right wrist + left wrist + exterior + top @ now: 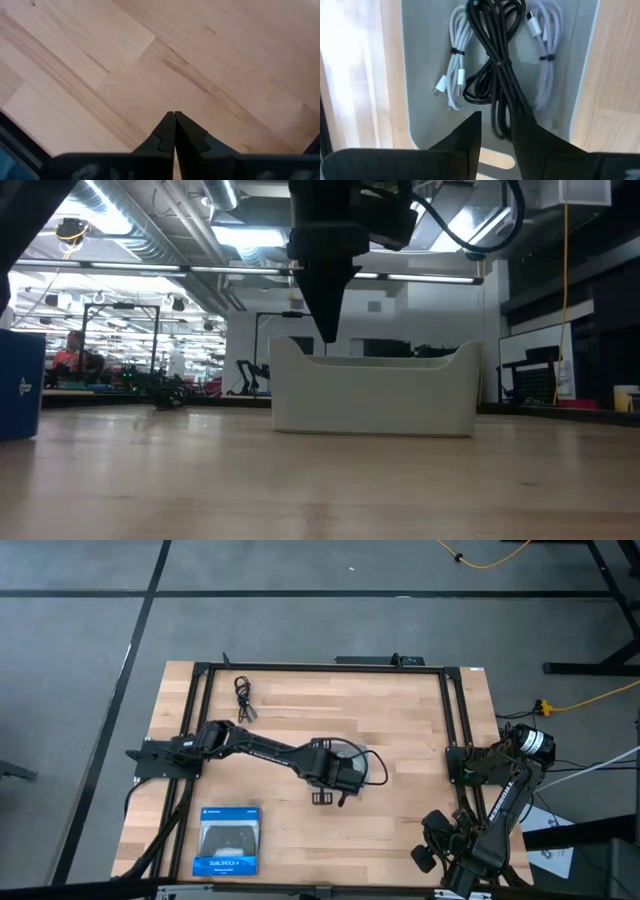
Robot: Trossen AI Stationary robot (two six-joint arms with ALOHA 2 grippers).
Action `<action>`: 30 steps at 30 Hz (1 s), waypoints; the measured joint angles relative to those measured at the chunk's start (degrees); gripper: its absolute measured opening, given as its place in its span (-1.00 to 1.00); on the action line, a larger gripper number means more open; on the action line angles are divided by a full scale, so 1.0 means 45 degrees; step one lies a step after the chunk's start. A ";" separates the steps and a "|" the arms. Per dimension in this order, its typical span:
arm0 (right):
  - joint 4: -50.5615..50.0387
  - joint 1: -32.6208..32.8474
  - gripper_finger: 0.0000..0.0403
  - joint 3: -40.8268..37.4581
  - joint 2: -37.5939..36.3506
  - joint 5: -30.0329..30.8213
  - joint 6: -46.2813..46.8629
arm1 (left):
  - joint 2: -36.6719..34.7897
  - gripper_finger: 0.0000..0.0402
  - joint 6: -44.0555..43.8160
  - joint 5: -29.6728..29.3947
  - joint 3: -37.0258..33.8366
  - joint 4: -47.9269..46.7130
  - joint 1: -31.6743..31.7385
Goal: Pick and place USB-C Cables
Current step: Put the black white charger into the gray bin
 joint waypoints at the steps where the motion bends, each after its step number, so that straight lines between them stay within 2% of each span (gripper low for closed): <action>1: 0.0012 -0.0001 -0.96 0.0000 0.0000 0.0000 0.0000 | 0.0000 -0.51 0.0001 -0.0002 0.0000 -0.0002 -0.0026; 6: 0.0046 -0.0004 -0.96 0.0000 0.0000 0.0000 -0.0008 | 0.0005 -0.51 0.0385 -0.0137 0.0315 -0.0789 -0.0028; 11: 0.0074 -0.0002 -0.96 0.0000 0.0000 0.0031 -0.0503 | -0.0010 -0.51 0.0746 -0.0364 0.2126 -0.3108 0.0228; 15: 0.0242 -0.0019 -0.96 0.0000 0.0000 0.0034 -0.0602 | -0.0020 -0.51 0.1413 -0.0600 0.3965 -0.3959 0.0441; 18: 0.0874 -0.0024 -0.96 0.0000 0.0000 0.0039 -0.0607 | -0.0777 -0.50 0.1842 0.0173 0.3569 -0.3292 0.0582; 21: 0.1801 -0.0024 -0.96 0.0000 0.0000 0.0096 -0.0608 | -0.1390 -0.52 0.1846 0.0585 0.3604 -0.3832 0.0619; 30: 0.3505 0.0000 -0.96 0.0001 0.0010 0.1230 -0.0736 | -0.2368 -0.52 0.1619 0.0298 0.3737 -0.3915 0.0156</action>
